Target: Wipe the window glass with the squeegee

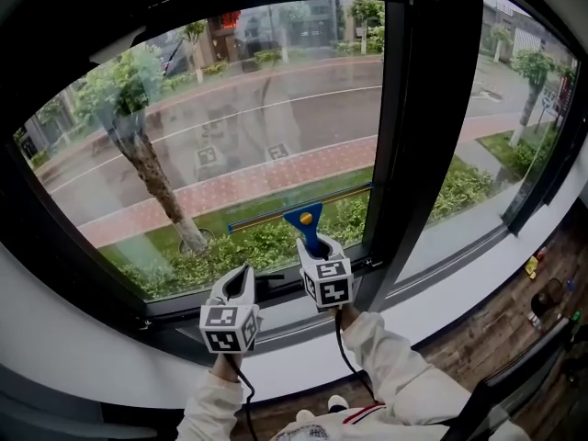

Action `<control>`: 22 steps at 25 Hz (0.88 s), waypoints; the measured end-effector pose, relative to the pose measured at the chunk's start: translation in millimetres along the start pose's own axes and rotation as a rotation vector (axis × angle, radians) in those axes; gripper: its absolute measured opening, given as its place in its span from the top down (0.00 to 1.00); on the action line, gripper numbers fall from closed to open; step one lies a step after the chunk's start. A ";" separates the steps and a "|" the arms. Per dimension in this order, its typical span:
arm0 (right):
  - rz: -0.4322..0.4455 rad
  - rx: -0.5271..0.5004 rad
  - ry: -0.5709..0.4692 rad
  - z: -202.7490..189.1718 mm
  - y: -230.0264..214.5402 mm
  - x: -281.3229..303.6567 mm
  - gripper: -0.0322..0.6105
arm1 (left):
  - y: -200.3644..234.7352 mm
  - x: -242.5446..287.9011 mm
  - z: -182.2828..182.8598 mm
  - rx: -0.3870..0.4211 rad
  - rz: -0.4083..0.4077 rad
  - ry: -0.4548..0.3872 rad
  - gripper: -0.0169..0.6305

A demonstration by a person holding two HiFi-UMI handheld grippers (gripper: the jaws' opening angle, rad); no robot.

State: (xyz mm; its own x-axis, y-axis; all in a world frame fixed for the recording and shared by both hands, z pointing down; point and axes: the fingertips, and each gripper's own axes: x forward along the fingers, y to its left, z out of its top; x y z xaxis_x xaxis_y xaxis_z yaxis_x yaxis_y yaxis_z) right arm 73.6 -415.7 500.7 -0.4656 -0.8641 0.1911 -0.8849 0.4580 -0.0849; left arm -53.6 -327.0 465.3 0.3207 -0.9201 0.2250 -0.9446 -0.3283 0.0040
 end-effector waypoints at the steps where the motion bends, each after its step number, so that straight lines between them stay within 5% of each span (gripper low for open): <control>1: -0.001 0.002 0.007 -4.2 -0.3 0.7 0.79 | -0.4 -0.1 -1.3 -0.001 0.000 0.005 0.97; 15: -0.012 0.030 0.084 -67.0 -2.2 8.1 0.79 | -8.1 -4.5 -33.1 -0.007 -0.008 0.071 0.97; 22: -0.001 0.059 0.218 -99.1 -1.2 14.2 0.79 | -8.1 -1.9 -42.8 -0.020 -0.009 0.087 0.97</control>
State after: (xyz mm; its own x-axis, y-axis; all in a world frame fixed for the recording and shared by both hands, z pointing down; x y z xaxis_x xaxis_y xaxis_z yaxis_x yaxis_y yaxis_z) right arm 69.5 -407.8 600.5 -0.4561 -0.7962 0.3977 -0.8877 0.4386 -0.1399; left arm -49.5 -313.4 506.6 0.3229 -0.8948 0.3084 -0.9431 -0.3315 0.0256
